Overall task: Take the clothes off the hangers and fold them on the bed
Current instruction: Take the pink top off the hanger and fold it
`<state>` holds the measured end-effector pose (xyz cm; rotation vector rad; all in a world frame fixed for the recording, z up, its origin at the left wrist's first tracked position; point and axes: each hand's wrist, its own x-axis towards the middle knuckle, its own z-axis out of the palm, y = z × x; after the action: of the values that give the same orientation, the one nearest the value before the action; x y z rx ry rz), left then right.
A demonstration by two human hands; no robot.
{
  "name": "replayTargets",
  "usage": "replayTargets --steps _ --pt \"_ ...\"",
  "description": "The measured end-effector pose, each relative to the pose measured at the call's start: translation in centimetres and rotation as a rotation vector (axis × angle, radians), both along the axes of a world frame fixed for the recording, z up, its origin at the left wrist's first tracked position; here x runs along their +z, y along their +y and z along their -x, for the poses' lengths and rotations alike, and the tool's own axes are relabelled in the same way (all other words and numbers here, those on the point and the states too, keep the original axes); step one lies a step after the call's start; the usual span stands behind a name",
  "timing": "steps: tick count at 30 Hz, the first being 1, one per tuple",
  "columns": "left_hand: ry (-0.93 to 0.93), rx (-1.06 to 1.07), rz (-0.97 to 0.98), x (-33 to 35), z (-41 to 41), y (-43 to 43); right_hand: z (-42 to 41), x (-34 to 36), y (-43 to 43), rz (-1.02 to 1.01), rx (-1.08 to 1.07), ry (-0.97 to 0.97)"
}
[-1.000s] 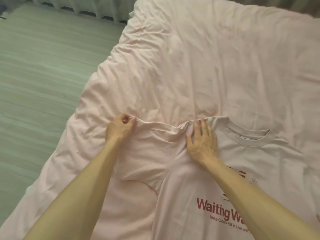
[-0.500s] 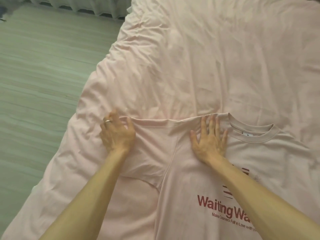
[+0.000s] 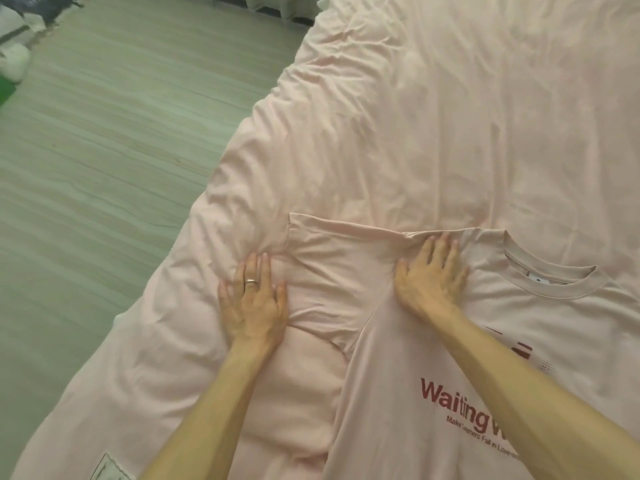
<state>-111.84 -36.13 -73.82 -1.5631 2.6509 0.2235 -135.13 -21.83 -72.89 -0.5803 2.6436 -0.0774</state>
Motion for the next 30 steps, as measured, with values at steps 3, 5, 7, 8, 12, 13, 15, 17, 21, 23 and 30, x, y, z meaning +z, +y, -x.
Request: replayTargets --steps 3,5,7,8,12,13,15,17,21,23,30 --pt "0.032 0.076 -0.041 1.7 -0.2 0.0 -1.7 1.4 -3.3 0.201 0.167 0.134" --pt "0.040 0.149 -0.199 2.8 0.1 0.3 -2.7 2.1 -5.9 0.229 0.341 0.090" --pt "0.026 0.236 -0.383 3.3 0.0 0.2 -4.0 2.3 -9.1 0.232 0.444 -0.042" --pt "0.021 0.245 -0.444 3.3 0.1 0.2 -4.3 2.5 -10.5 0.220 0.459 -0.098" --pt "0.034 0.194 -0.543 3.2 -0.4 0.5 -4.0 3.3 -14.6 0.222 0.421 -0.086" --pt "0.053 0.211 -0.544 3.0 -0.9 0.3 -3.9 3.5 -15.5 0.231 0.426 -0.040" --pt "0.084 0.258 -0.555 2.7 -1.6 0.0 -2.8 3.9 -16.1 0.261 0.370 0.022" --pt "0.087 0.290 -0.559 2.5 -1.9 -0.2 -1.8 4.3 -16.0 0.309 0.297 -0.013" --pt "0.048 0.293 -0.579 2.4 -1.5 -0.2 -1.7 4.8 -15.2 0.404 0.299 -0.179" --pt "0.056 0.295 -0.584 2.8 -1.4 -0.2 -2.2 5.2 -15.2 0.414 0.335 -0.210" --pt "0.527 0.118 -0.160 6.5 -0.5 4.9 -2.0 9.9 -10.1 0.698 0.198 -0.233"
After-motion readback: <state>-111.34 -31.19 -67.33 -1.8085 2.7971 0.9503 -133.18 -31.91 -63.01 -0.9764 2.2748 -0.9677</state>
